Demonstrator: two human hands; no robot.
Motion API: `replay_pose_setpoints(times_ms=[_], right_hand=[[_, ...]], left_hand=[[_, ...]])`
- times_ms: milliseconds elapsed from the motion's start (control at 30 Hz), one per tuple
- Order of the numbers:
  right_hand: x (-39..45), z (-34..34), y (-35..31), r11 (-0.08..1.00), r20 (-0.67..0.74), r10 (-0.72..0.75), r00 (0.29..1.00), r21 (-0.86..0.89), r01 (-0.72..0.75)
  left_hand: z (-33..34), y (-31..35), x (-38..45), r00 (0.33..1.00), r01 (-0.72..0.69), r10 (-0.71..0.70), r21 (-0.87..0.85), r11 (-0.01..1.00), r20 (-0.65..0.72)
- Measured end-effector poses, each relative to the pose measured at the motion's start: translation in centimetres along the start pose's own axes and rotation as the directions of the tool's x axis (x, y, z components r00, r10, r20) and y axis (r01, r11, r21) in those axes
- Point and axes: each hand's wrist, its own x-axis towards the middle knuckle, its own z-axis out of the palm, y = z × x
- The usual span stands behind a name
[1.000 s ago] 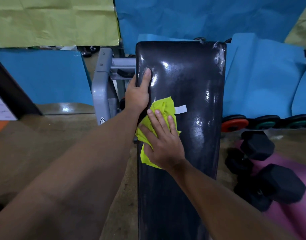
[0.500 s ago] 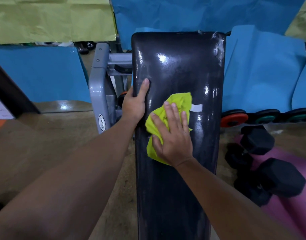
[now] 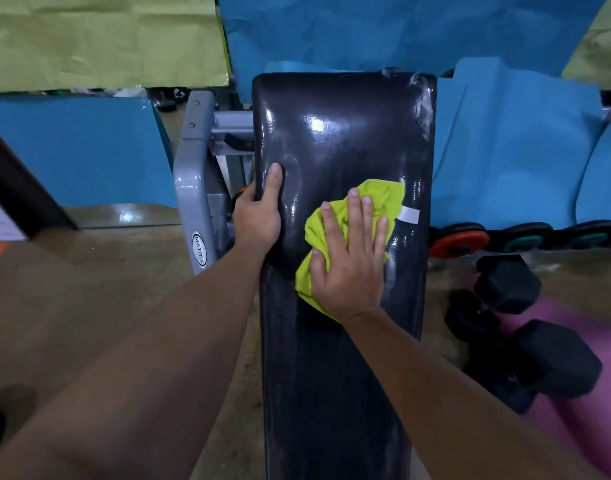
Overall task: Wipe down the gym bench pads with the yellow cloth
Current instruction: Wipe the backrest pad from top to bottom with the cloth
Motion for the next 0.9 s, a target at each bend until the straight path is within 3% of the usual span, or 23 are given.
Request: replay_pose_setpoints(times_ms=[167,333,500,667,833,900], right_hand=[[-0.5,-0.9,2.2,0.987,0.039,-0.156,0.987,0.029,0.155],[0.1,-0.9,2.0,0.999,0.01,-0.039,0.999,-0.002,0.04],[-2.1,-1.3,3.5,0.986,0.087,-0.164,0.983,0.006,0.164],[-0.4,-1.1,3.6,0.999,-0.001,0.038,0.999,-0.028,-0.038],[-2.2,-1.6,4.6,0.991,0.094,-0.131,0.987,-0.002,0.131],[-2.3,-1.9,6.0,0.992,0.09,-0.122,0.988,-0.014,0.124]], left_hand=[[0.0,0.3,-0.2,1.0,0.021,-0.021,0.019,1.0,-0.014],[0.1,0.1,-0.1,1.0,0.028,-0.027,0.023,0.999,-0.014],[-0.1,0.2,0.0,1.0,0.008,-0.007,0.019,1.0,-0.014],[0.0,0.2,-0.3,1.0,0.011,-0.011,0.023,1.0,-0.006],[0.0,0.5,-0.1,1.0,0.015,-0.014,0.037,0.999,-0.008],[-0.1,0.5,-0.2,1.0,0.022,-0.022,0.048,0.999,-0.007]])
